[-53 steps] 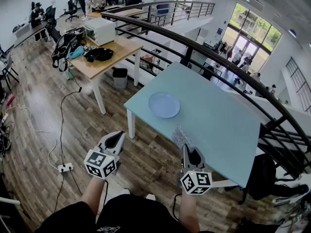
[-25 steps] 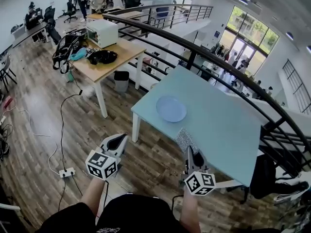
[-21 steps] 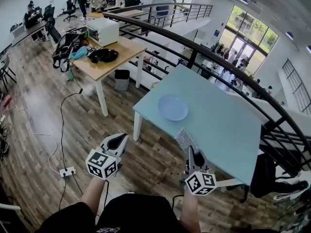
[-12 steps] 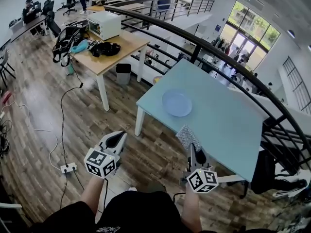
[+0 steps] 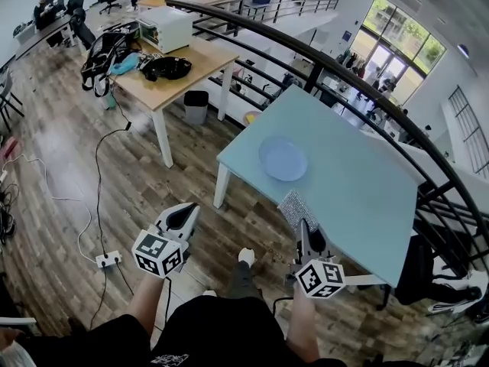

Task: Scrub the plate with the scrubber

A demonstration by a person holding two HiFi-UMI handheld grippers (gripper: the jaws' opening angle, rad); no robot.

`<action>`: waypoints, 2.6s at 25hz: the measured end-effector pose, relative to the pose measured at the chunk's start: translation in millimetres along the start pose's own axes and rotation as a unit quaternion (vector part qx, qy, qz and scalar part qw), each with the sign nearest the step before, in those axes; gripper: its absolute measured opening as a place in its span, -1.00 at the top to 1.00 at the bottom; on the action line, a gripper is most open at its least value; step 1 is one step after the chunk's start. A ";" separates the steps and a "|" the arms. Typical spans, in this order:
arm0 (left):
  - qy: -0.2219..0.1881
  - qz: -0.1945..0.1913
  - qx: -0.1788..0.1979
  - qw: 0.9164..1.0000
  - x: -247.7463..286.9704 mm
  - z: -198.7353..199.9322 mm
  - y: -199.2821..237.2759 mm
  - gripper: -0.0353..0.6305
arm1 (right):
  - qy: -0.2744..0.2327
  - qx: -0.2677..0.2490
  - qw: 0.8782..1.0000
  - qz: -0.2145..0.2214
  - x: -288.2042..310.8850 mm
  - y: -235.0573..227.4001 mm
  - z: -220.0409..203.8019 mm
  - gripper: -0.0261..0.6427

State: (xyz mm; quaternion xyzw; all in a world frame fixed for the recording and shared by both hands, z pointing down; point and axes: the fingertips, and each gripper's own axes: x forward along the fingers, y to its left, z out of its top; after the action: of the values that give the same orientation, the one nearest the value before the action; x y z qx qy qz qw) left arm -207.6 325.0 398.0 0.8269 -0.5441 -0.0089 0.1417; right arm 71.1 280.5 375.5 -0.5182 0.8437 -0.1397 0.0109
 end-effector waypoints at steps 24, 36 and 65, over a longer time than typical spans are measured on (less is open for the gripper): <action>0.033 0.045 0.003 0.998 209.7 28.3 35.4 0.87 | 0.085 0.002 0.995 0.046 197.1 -147.1 5.3 0.66; 0.046 0.036 0.012 0.998 331.7 30.9 8.4 0.87 | 0.117 0.025 0.989 0.089 259.7 -225.9 0.4 0.66; 0.252 -0.050 -0.074 0.964 443.6 -116.4 55.5 0.87 | 0.233 0.098 0.966 0.056 309.8 -279.1 -92.5 0.67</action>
State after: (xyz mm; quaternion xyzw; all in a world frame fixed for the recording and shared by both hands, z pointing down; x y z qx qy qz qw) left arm -57.0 -69.5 585.1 0.8158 -0.4464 0.1528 0.3344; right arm 155.9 -88.9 572.5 -0.4196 0.8327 -0.3381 -0.1278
